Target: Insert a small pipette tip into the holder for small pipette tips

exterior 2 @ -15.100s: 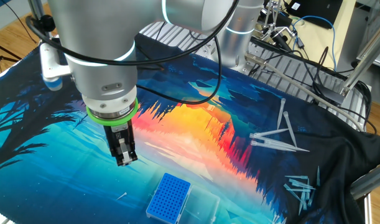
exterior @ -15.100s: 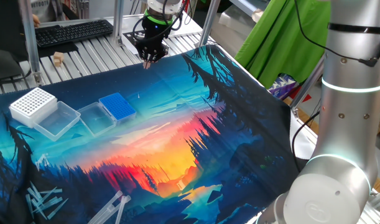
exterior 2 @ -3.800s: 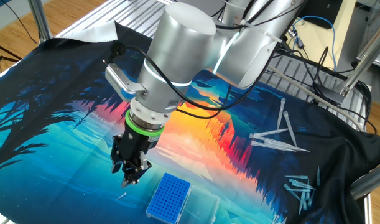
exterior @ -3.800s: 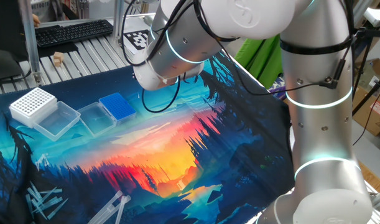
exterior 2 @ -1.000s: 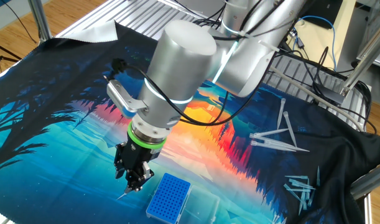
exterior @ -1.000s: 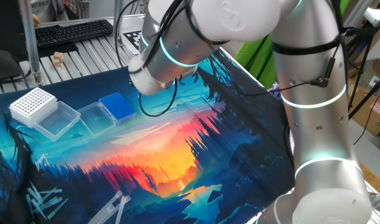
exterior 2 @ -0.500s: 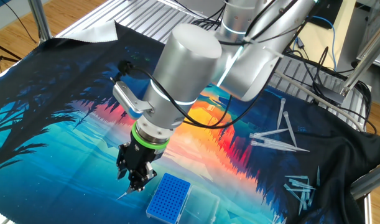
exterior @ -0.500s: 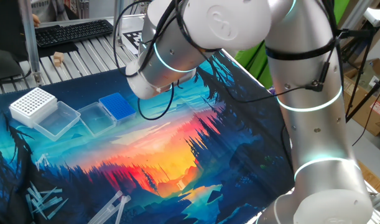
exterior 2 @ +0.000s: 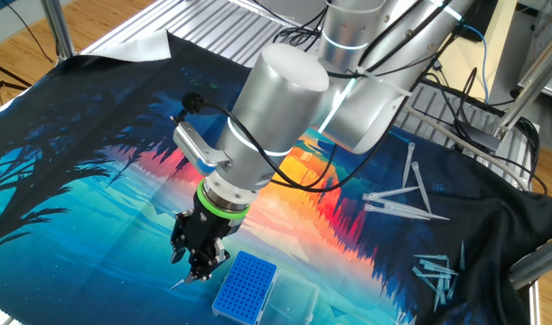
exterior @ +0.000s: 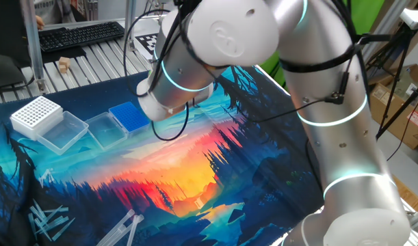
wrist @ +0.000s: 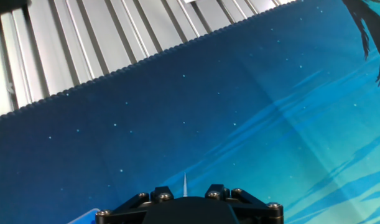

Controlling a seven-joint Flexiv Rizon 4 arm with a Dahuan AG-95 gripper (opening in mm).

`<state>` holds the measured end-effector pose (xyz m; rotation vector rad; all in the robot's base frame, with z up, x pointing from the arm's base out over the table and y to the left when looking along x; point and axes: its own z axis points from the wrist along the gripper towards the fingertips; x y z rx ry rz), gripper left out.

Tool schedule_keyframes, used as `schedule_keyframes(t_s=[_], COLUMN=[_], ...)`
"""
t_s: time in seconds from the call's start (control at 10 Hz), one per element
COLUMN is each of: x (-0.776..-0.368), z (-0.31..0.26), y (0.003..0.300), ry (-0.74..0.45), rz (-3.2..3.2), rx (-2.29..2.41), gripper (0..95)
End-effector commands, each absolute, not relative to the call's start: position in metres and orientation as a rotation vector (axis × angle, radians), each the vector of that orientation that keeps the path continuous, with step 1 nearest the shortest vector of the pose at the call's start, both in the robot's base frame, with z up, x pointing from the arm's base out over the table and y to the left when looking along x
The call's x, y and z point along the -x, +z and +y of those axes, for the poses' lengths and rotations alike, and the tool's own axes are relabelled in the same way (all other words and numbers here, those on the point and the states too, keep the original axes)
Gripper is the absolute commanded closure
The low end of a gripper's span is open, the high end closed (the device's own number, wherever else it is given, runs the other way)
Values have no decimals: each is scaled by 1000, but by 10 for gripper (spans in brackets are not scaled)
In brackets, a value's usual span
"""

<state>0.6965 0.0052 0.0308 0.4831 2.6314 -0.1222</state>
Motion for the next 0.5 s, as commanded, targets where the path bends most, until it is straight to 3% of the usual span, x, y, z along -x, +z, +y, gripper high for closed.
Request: schedule_keyframes(t_s=[0.1, 0.5], x=[-697, -698], z=[6, 7], y=[27, 20], ry=[-116, -104], rz=[2621, 2599], rx=[-481, -486], gripper=[570, 570])
